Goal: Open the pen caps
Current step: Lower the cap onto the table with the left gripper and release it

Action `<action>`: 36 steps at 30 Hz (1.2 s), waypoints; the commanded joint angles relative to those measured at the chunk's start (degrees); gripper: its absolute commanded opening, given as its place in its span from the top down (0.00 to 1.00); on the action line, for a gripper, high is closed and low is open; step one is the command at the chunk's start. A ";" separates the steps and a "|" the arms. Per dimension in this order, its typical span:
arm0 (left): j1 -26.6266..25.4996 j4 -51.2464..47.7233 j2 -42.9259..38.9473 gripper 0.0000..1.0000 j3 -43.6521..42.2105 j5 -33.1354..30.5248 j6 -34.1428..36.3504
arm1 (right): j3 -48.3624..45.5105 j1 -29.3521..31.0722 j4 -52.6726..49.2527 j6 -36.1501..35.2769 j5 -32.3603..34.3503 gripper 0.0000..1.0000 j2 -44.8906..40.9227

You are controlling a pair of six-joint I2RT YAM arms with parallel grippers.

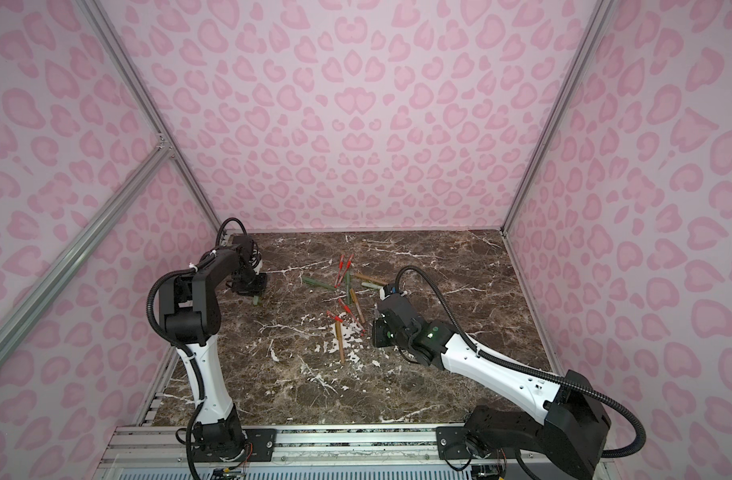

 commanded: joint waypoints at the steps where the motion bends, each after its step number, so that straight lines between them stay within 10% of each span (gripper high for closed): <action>1: -0.03 -1.55 0.76 0.70 -0.66 -0.50 0.27 | -0.23 -0.20 -0.42 -0.48 0.15 1.00 -0.23; 14: -0.26 -0.29 -9.16 0.45 -4.81 0.61 -0.96 | 1.24 -3.84 -3.08 -3.51 -0.06 1.00 -1.19; 28: -2.16 12.78 -47.40 0.01 -30.37 13.07 -3.04 | 13.59 -23.94 -13.59 -18.88 -5.08 1.00 8.09; 36: -1.95 21.88 -65.33 0.02 -43.96 21.42 -4.74 | 20.32 -33.19 -16.79 -24.88 -7.28 1.00 19.02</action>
